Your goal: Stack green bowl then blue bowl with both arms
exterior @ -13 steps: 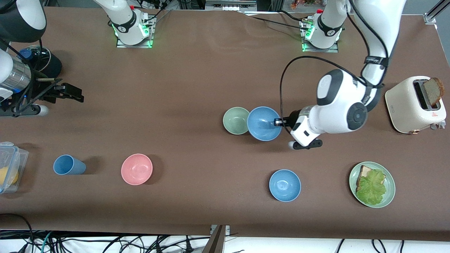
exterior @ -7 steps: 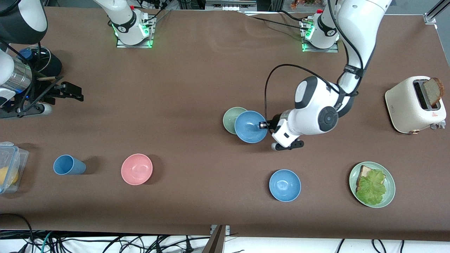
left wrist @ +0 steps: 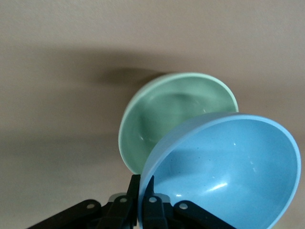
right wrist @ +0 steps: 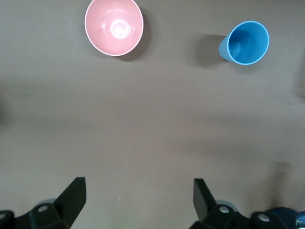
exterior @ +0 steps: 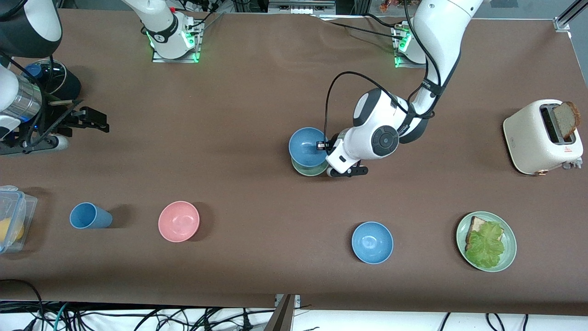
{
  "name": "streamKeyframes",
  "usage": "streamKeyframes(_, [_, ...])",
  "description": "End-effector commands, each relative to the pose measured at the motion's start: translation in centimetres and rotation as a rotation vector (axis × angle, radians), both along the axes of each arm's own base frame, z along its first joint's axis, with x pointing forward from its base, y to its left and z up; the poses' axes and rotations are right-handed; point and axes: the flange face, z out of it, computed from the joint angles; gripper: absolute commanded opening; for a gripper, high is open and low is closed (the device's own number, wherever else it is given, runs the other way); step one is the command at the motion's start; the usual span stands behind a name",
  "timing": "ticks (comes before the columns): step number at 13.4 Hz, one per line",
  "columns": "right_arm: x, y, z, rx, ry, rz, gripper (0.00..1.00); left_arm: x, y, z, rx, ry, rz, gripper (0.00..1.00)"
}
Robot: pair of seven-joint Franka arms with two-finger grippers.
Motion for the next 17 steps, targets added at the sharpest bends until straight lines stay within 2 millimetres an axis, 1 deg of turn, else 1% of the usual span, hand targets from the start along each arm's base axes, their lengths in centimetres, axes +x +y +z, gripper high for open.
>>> streamKeyframes(1, [-0.2,0.0,0.4,-0.006,0.003,0.02,0.99,0.1,0.2,-1.6,0.0,-0.021,0.031,0.0])
streamKeyframes(2, [-0.2,0.0,0.4,-0.006,0.003,0.02,0.99,0.1,0.1,-1.5,0.0,-0.024,0.029,0.0])
streamKeyframes(3, [-0.2,-0.2,0.2,-0.006,0.006,0.017,0.99,0.2,0.2,-1.5,0.002,-0.028,0.027,0.51])
streamKeyframes(4, [-0.2,-0.2,0.2,-0.006,0.006,0.016,0.99,0.3,0.1,-1.1,0.011,-0.039,0.015,1.0])
streamKeyframes(7, [-0.2,-0.2,0.1,-0.006,0.008,0.016,0.99,0.6,0.0,0.9,0.008,-0.058,0.03,1.0])
streamKeyframes(9, [-0.2,-0.3,0.1,-0.006,0.009,0.015,0.99,0.8,0.4,3.0,0.001,-0.074,0.03,1.0])
streamKeyframes(10, [-0.2,-0.3,0.1,-0.006,0.008,0.015,0.99,1.0,0.9,4.4,0.0,-0.079,0.032,1.0])
streamKeyframes(12, [-0.2,-0.4,0.1,-0.005,0.008,0.013,0.99,2.0,3.2,7.0,0.045,-0.114,0.021,1.0])
streamKeyframes(13, [-0.2,-0.4,0.1,-0.005,0.008,0.013,0.99,2.1,4.0,8.8,0.084,-0.152,-0.009,1.0])
streamKeyframes(15, [-0.2,-0.4,0.1,-0.005,0.008,0.013,0.99,3.6,7.4,12.3,0.178,-0.212,0.035,1.0])
streamKeyframes(16, [-0.2,-0.4,0.1,-0.005,0.008,0.013,0.99,4.1,9.1,13.5,0.204,-0.197,0.075,1.0])
streamKeyframes(17, [-0.2,-0.3,0.1,-0.005,0.008,0.015,0.99,5.1,11.5,15.4,0.22,-0.196,0.124,1.0])
